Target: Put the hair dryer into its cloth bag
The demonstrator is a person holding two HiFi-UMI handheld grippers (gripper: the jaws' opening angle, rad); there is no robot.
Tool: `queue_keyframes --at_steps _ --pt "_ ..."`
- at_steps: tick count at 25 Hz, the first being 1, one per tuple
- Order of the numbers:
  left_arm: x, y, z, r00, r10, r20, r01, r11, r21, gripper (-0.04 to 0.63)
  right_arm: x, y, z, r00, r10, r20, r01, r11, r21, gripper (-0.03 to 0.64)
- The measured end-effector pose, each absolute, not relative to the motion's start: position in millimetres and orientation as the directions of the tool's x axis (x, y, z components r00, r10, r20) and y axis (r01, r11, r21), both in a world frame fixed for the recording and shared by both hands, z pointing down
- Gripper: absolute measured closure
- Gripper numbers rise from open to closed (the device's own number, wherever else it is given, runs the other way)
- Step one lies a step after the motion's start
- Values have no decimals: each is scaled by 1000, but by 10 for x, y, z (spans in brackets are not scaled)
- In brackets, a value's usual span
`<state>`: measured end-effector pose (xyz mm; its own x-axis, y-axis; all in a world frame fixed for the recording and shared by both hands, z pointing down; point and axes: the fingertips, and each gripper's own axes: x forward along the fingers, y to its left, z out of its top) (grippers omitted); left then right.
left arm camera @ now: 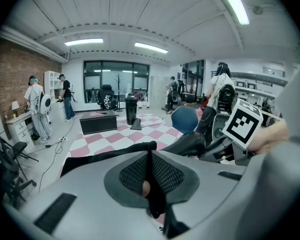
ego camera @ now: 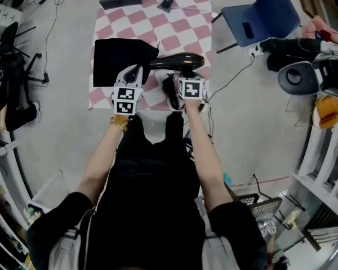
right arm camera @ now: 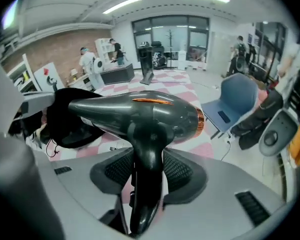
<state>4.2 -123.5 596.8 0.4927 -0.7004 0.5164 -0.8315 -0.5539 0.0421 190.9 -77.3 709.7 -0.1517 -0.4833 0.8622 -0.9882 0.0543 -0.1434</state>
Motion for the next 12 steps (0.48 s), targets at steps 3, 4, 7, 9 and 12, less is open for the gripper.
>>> queue_keyframes --at_steps 3,4,7,9,12 --pt "115 -1263 5890 492 -719 491 -836 -548 33 561 1779 -694 7144 -160 -474 866 -974 -68 -217 434" --pt "154 -1255 5861 497 -719 486 -833 -552 35 561 1746 -656 7158 -154 -464 872 -971 -94 -222 434" --pt "289 -1183 5811 520 -699 491 -816 -577 43 561 1721 -595 7160 -99 -453 886 -971 -152 -187 434" --pt "390 -1109 5799 541 -681 494 -797 -602 42 561 1663 -610 7143 -80 -473 878 -964 -188 -189 434" --pt "567 -987 5801 573 -652 496 -762 -646 32 561 1434 -649 7111 -117 -500 858 -940 -224 -259 437"
